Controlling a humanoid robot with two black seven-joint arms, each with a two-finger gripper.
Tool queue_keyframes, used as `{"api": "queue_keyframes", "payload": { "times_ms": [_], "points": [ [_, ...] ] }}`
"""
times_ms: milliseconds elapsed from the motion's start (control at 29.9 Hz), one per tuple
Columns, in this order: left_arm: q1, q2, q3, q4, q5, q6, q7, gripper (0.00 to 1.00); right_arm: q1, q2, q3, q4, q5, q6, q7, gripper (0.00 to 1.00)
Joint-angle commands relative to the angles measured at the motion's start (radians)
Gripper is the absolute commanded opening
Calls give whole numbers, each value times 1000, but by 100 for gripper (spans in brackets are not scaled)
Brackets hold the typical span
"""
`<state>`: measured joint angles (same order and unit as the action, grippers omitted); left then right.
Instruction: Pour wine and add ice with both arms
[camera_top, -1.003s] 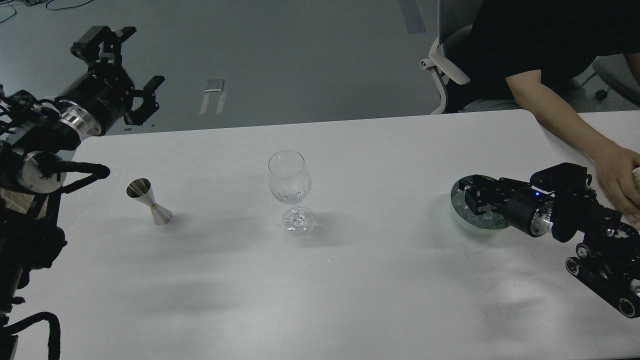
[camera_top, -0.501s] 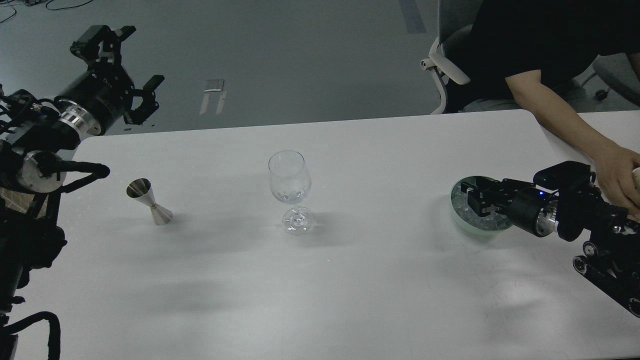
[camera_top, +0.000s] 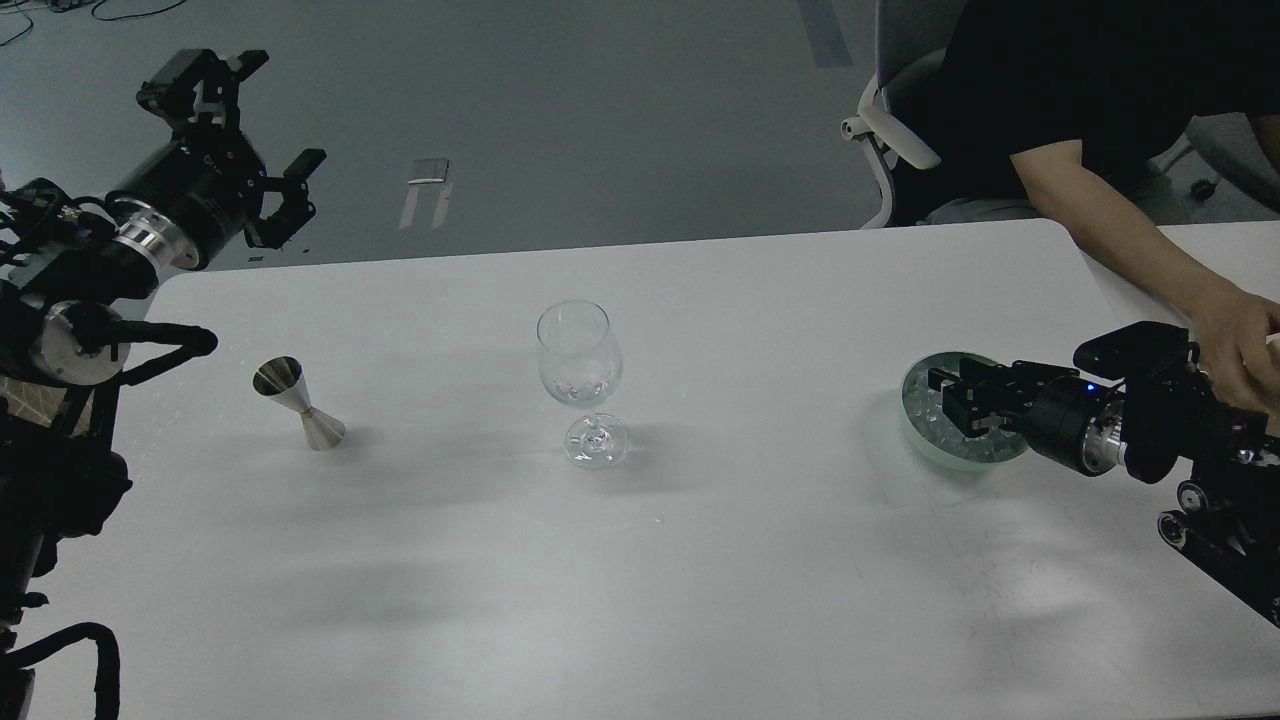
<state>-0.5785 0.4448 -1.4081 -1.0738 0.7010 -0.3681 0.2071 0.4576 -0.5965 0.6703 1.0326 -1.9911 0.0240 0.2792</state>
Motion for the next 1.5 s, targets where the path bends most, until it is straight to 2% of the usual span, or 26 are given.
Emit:
{"api": "queue_keyframes", "payload": {
  "times_ms": [0, 1470],
  "points": [
    [0, -1, 0, 0, 0, 0, 0, 98, 0, 1, 0, 1, 0, 2, 0, 42],
    [0, -3, -8, 0, -3, 0, 0, 98, 23, 7, 0, 3, -3, 59, 2, 42]
  ]
}}
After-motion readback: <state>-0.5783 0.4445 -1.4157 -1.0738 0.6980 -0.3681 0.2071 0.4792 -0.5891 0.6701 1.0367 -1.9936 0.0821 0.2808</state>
